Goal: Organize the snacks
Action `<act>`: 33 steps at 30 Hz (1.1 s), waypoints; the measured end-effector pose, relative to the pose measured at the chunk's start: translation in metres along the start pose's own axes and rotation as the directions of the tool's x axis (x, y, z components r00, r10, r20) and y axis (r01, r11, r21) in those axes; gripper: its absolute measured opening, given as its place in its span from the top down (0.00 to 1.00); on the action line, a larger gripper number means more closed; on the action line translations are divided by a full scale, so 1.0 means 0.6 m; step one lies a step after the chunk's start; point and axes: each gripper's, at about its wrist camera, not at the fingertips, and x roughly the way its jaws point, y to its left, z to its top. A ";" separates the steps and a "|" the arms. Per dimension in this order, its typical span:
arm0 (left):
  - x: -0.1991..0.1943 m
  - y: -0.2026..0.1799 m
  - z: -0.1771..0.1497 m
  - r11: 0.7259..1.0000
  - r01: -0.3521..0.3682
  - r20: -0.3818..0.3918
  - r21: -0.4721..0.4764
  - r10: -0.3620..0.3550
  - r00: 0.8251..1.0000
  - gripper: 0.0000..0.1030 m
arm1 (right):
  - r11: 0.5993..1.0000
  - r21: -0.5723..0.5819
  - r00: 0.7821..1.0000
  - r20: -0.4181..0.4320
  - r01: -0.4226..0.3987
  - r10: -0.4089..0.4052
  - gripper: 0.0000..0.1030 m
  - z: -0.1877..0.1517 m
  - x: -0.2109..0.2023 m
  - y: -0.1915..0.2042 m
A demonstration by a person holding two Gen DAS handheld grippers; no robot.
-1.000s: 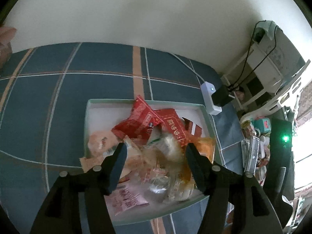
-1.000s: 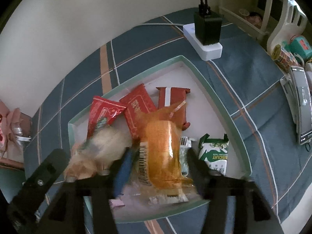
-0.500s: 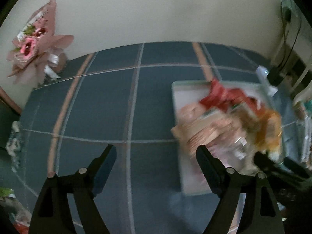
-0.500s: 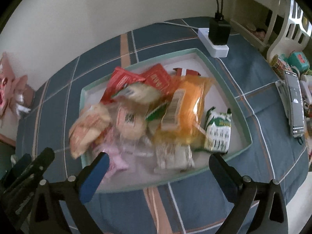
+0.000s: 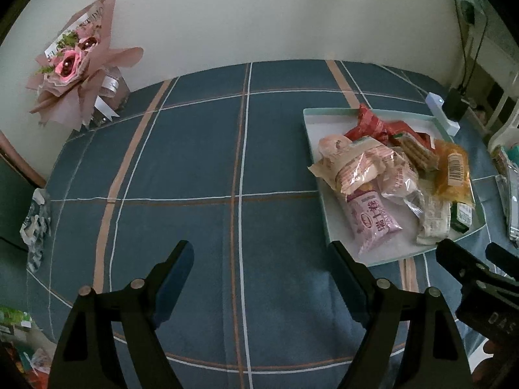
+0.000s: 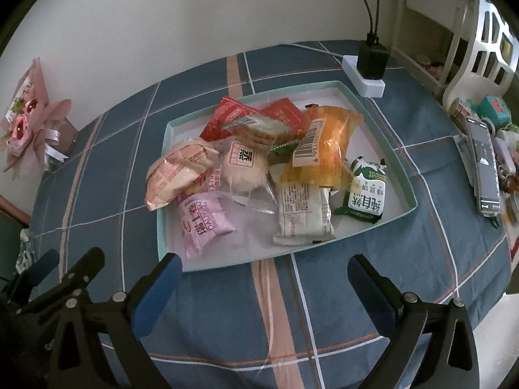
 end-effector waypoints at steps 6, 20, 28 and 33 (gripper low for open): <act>-0.001 0.001 0.002 1.000 0.010 -0.004 -0.004 -0.010 1.000 0.18 | 1.000 -0.006 1.000 0.005 0.004 -0.004 0.00 0.002 -0.002 0.003; 0.005 0.013 0.006 0.999 0.001 -0.021 -0.034 -0.002 1.000 0.18 | 0.999 -0.040 1.000 0.002 0.016 -0.016 0.00 0.007 0.003 0.013; 0.007 0.019 0.006 0.999 -0.015 -0.029 -0.047 0.014 0.999 0.18 | 0.999 -0.046 1.000 0.001 0.022 -0.022 0.00 0.006 0.005 0.017; 0.010 0.020 0.006 0.998 -0.031 -0.035 -0.052 0.029 0.999 0.18 | 0.999 -0.044 1.000 0.000 0.023 -0.023 0.00 0.007 0.005 0.017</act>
